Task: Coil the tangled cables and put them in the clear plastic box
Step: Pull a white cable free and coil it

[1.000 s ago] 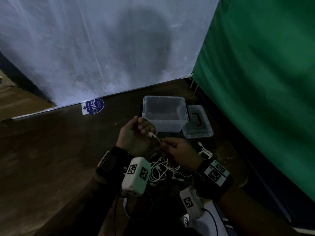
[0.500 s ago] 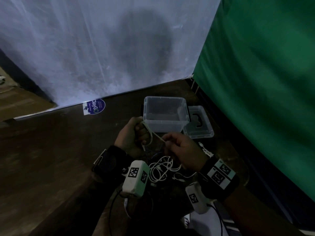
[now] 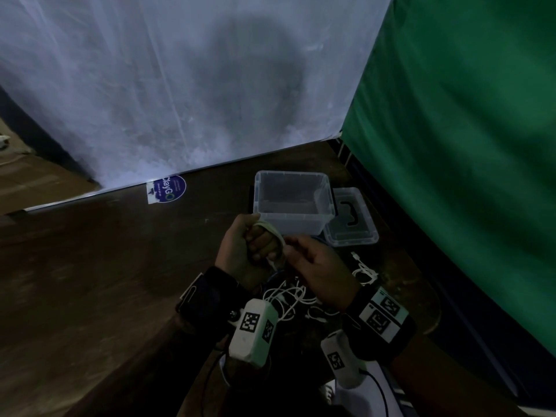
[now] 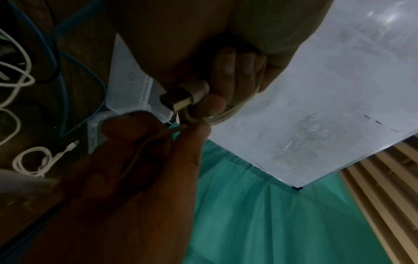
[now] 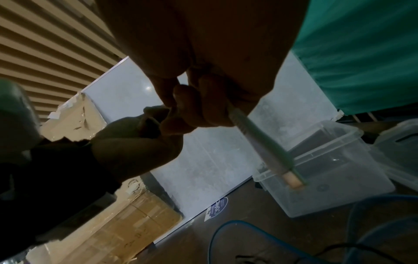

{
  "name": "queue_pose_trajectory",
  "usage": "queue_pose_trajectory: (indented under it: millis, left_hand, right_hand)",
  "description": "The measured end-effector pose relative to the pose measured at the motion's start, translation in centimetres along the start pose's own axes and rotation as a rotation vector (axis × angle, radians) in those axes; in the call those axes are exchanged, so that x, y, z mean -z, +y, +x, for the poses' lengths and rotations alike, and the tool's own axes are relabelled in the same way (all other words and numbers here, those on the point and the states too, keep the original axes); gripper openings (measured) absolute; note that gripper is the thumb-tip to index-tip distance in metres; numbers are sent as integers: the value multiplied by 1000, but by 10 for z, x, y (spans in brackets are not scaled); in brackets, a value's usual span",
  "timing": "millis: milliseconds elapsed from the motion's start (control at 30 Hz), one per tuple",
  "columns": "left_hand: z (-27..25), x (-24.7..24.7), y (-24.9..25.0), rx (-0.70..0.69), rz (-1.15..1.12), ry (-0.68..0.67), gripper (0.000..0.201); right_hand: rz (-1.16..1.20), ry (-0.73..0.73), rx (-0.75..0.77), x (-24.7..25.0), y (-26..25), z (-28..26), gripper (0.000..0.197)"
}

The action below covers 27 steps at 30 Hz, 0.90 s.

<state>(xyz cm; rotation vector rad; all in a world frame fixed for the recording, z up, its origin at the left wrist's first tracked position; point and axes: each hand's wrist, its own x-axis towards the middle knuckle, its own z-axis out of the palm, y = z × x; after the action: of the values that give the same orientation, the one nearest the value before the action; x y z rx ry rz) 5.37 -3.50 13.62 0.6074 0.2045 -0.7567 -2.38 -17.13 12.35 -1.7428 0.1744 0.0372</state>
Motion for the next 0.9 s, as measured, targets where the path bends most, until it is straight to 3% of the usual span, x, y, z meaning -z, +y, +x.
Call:
queue_pose_trajectory:
  millis: [167, 300, 500, 900]
  left_hand:
    - [-4, 0, -1, 10, -4, -56, 47]
    - [-6, 5, -4, 33, 27, -141, 42]
    - [-10, 18, 4, 180, 190, -212, 38]
    - [-4, 27, -4, 208, 456, -42, 50]
  right_hand:
    - [-9, -18, 55, 4, -2, -1, 12]
    - [-158, -14, 92, 20, -9, -1, 15]
    - [-364, -82, 149, 45, -19, 5, 12]
    - [-547, -236, 47, 52, 3, 8, 22]
